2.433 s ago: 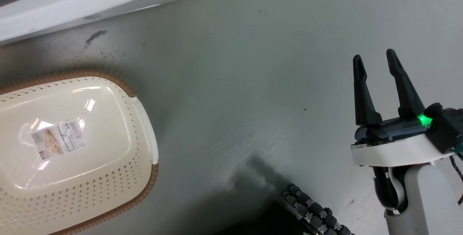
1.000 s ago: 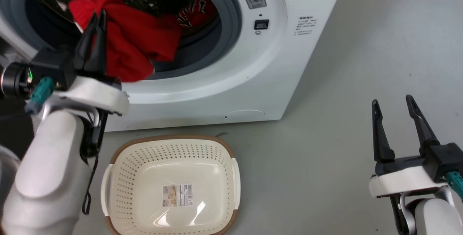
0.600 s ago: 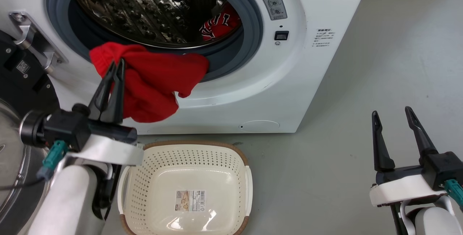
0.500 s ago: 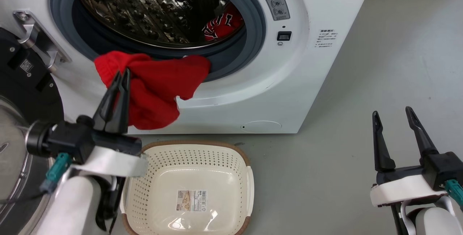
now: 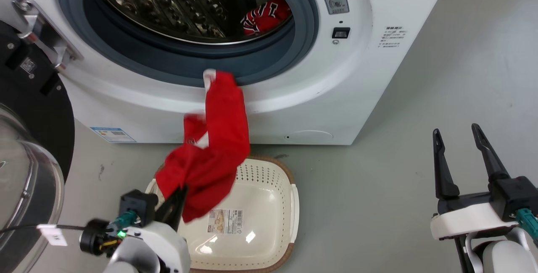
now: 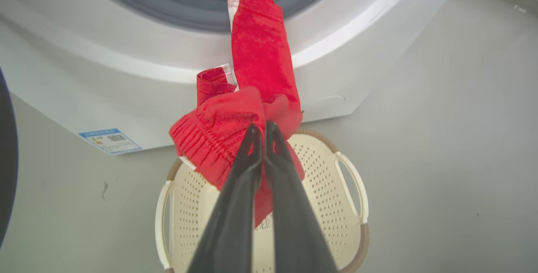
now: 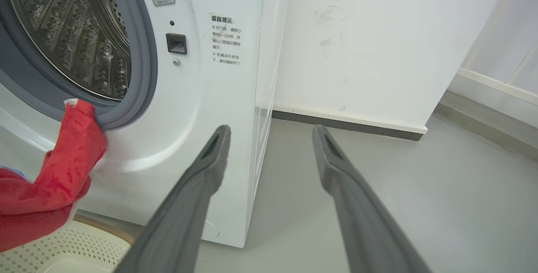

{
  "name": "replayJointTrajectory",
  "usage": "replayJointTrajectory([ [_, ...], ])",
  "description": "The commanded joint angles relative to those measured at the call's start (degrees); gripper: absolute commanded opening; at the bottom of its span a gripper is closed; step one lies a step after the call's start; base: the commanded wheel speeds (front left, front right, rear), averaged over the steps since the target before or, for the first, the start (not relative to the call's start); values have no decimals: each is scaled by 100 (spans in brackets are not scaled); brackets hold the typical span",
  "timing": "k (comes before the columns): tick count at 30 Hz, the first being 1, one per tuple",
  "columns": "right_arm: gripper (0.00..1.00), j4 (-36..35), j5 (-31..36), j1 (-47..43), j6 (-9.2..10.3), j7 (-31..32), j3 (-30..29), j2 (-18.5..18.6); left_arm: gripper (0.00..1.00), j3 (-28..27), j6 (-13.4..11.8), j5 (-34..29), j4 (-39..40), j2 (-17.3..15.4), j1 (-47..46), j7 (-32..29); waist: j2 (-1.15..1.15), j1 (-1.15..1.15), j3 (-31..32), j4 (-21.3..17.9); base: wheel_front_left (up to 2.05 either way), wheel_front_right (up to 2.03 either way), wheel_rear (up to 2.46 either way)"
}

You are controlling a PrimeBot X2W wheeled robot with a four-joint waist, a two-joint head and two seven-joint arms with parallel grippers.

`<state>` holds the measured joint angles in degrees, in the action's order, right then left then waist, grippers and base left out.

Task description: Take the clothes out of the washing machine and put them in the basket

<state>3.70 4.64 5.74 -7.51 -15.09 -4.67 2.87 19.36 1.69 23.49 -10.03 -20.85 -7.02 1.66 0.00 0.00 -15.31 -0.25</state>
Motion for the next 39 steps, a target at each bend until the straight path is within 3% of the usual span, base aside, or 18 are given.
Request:
replayJointTrajectory([
  [1, 100, -26, 42, 75, 4, -12, -4, 2, 0, 103, 93, 6, -283, -10, -22, -190, 0, 0, -149, -39, 0, 0, 0],
  [6, 100, -127, 112, 271, 4, -12, -17, 1, 0, 301, 330, 39, -1699, 180, -711, -105, 0, 0, -788, -196, 0, 0, 0],
  [21, 100, -456, 21, 666, 4, -12, -84, 1, 0, 468, 487, -86, -4675, 406, -2642, 519, 0, 0, -2320, -605, 0, 0, 0],
  [30, 100, -769, -64, 886, 4, -12, -119, 0, 0, 531, 537, -77, -5654, 473, -3519, 1038, 0, 0, -3052, -744, 0, 0, 0],
  [38, 100, -870, -82, 900, 5, -12, -141, 0, 0, 598, 566, 18, -6081, 619, -3834, 1215, 0, 0, -3268, -764, 0, 0, 0],
  [39, 100, -859, -76, 895, 4, -12, -143, 0, 38, 602, 565, 40, -6103, 625, -3849, 1230, 0, 0, -3255, -759, 0, 0, 0],
])
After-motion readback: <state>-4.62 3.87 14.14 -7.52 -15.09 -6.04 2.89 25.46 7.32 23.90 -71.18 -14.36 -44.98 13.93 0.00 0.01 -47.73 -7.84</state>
